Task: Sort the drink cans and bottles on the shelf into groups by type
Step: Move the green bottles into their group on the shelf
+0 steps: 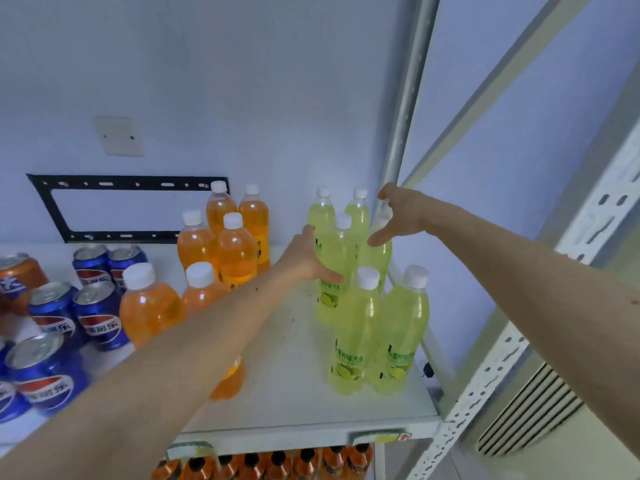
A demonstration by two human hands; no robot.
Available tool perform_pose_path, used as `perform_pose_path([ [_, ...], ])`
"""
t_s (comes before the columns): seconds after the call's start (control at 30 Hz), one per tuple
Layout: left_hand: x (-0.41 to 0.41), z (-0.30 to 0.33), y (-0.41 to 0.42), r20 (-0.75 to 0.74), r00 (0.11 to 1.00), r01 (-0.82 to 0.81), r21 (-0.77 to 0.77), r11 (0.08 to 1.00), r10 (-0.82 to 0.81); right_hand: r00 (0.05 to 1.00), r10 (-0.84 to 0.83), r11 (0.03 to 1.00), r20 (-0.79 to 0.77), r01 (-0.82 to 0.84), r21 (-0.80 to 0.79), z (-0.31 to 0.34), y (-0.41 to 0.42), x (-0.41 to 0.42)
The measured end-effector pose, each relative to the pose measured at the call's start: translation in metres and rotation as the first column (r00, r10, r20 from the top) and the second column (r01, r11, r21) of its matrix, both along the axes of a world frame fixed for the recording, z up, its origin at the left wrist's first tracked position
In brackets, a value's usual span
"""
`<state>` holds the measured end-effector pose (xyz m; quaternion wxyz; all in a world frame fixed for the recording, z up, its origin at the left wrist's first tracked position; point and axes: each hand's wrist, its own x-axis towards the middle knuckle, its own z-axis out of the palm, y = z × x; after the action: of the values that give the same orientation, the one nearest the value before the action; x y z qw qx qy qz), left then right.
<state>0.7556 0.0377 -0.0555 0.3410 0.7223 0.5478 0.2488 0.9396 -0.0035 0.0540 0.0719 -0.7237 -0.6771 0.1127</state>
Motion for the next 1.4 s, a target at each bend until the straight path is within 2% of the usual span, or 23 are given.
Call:
perform_pose_path([
  [0.1,0.012,-0.027,0.017,0.133,0.991,0.011,-0.079,0.997,-0.001,0.998,0.026,0.999,0.050,-0.025,-0.037,-0.008,0.024,0.003],
  [0.2,0.018,-0.060,0.046,0.203,0.979,0.029,-0.111,0.993,-0.006,0.989,0.081,0.993,0.127,-0.069,-0.096,-0.015,0.042,0.007],
  [0.4,0.026,-0.059,0.047,0.232,0.971,0.079,-0.111,0.991,-0.051,0.972,0.146,0.973,0.183,-0.107,-0.206,-0.030,0.066,0.010],
  [0.6,0.028,-0.058,0.048,0.181,0.983,0.062,-0.099,0.993,-0.044,0.948,0.209,0.960,0.240,-0.152,-0.237,-0.029,0.073,0.008],
  [0.87,0.035,-0.060,0.032,0.225,0.974,0.017,-0.074,0.997,0.000,0.942,0.222,0.952,0.253,-0.153,-0.264,-0.028,0.067,0.006],
  [1.03,0.029,-0.051,0.031,0.240,0.965,0.135,-0.119,0.984,-0.103,0.907,0.258,0.934,0.334,-0.145,-0.327,-0.017,0.062,-0.001],
  [1.13,0.022,-0.035,0.036,0.348,0.932,0.188,-0.210,0.959,-0.106,0.902,0.240,0.925,0.358,-0.102,-0.365,0.002,0.066,-0.004],
  [1.23,0.013,-0.009,0.048,0.458,0.889,0.138,-0.301,0.944,0.017,0.900,0.182,0.956,0.396,-0.068,-0.285,0.034,0.076,-0.004],
  [1.4,0.012,0.031,0.075,0.640,0.746,-0.010,-0.265,0.964,0.184,0.950,0.001,0.995,0.313,0.030,-0.094,0.058,0.107,0.001],
])
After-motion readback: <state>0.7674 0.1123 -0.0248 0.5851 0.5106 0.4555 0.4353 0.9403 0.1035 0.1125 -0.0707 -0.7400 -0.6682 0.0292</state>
